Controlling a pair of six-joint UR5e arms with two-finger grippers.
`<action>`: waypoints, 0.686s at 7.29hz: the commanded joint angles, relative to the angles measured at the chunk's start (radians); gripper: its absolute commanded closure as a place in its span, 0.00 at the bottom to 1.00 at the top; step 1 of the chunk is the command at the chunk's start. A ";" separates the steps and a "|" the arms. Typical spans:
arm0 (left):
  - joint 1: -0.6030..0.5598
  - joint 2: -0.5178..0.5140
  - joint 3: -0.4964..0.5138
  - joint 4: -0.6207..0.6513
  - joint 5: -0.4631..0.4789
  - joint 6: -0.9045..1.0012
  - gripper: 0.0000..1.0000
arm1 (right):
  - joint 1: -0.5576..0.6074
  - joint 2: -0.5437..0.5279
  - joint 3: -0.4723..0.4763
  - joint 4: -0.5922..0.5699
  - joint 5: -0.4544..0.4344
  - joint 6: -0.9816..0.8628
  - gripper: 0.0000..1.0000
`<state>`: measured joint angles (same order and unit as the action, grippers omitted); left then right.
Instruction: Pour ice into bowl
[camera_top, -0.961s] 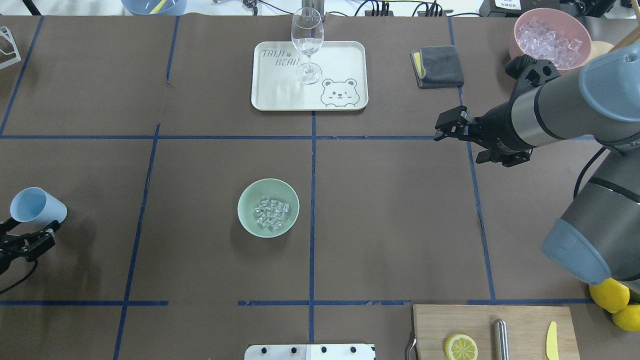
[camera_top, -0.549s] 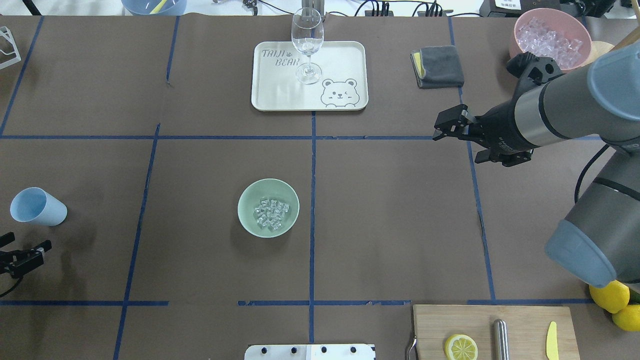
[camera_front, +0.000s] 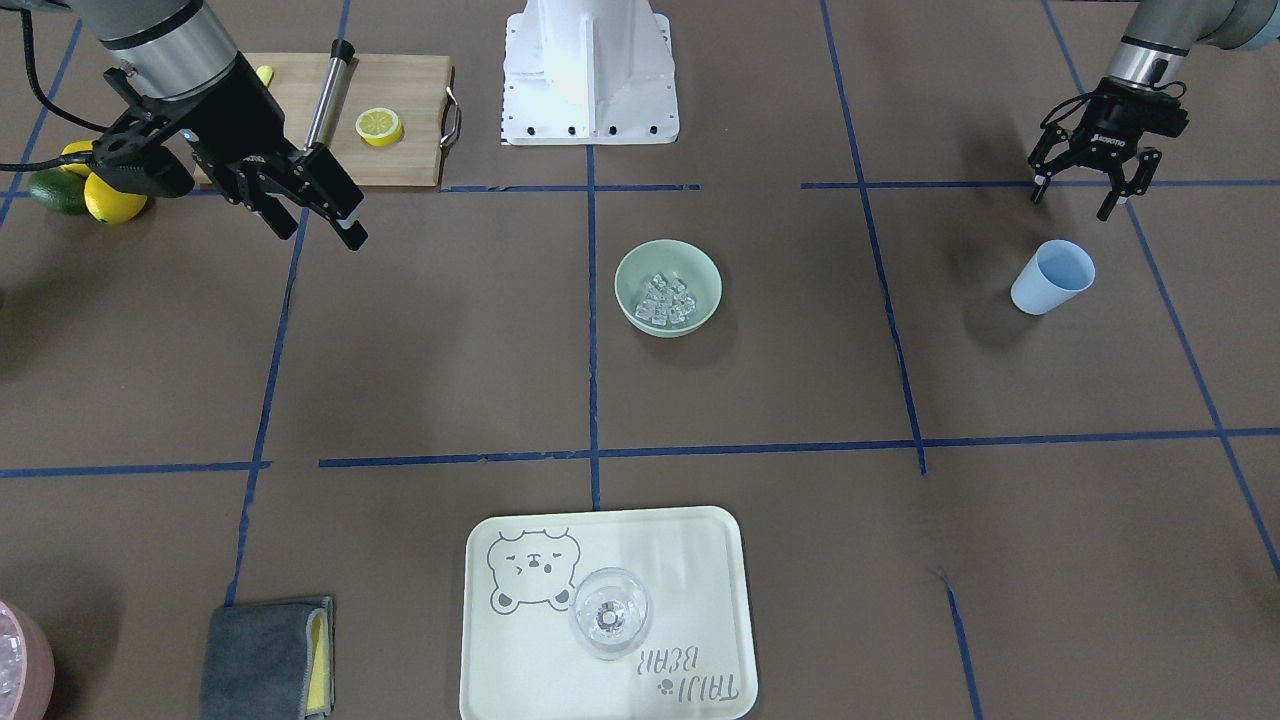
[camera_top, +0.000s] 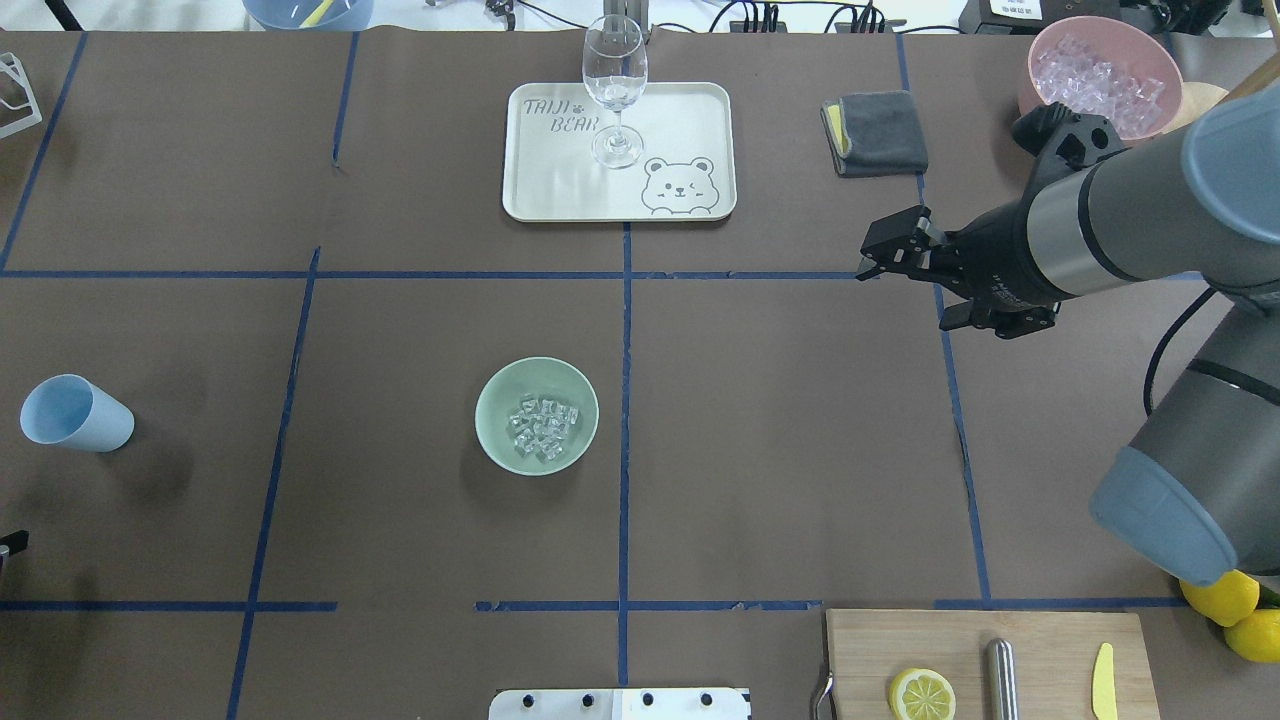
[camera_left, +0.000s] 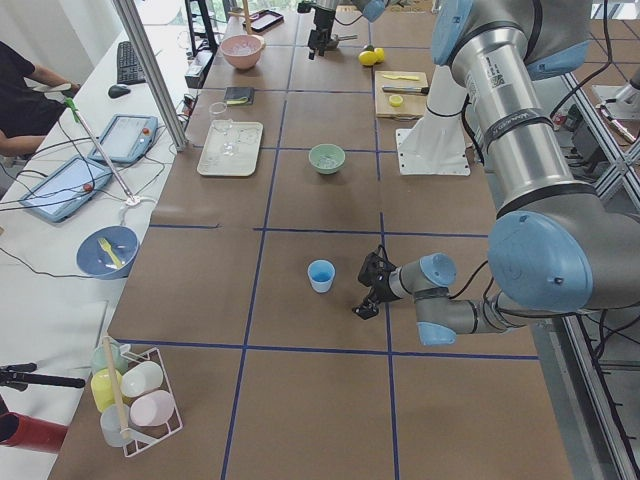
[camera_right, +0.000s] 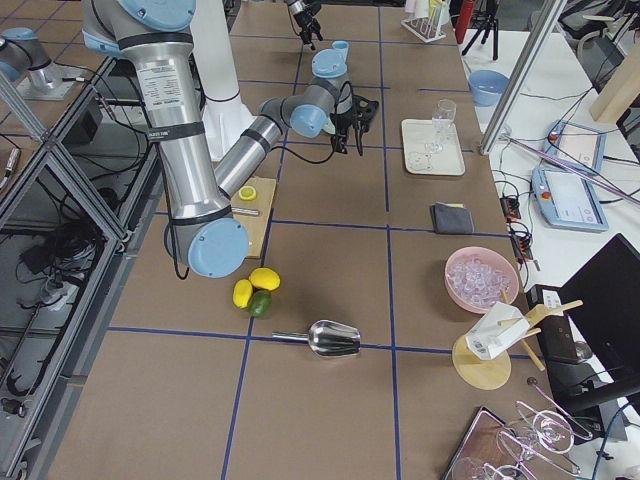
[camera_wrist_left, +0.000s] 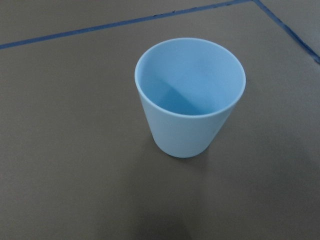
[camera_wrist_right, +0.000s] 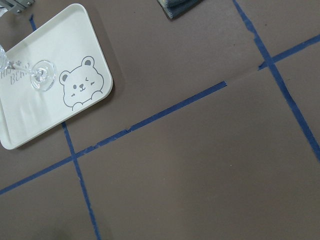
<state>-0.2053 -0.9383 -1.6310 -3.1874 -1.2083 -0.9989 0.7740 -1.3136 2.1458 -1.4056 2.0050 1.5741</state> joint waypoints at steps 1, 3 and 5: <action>-0.087 0.027 0.010 -0.028 -0.142 0.112 0.00 | -0.073 0.034 -0.004 -0.001 -0.018 0.027 0.00; -0.311 -0.016 0.007 -0.019 -0.367 0.214 0.00 | -0.158 0.063 -0.006 -0.007 -0.025 0.026 0.00; -0.643 -0.137 0.049 0.093 -0.652 0.349 0.00 | -0.299 0.138 -0.075 -0.010 -0.115 0.027 0.00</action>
<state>-0.6501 -1.0104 -1.5994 -3.1663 -1.6810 -0.7283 0.5605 -1.2173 2.1105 -1.4136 1.9453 1.6009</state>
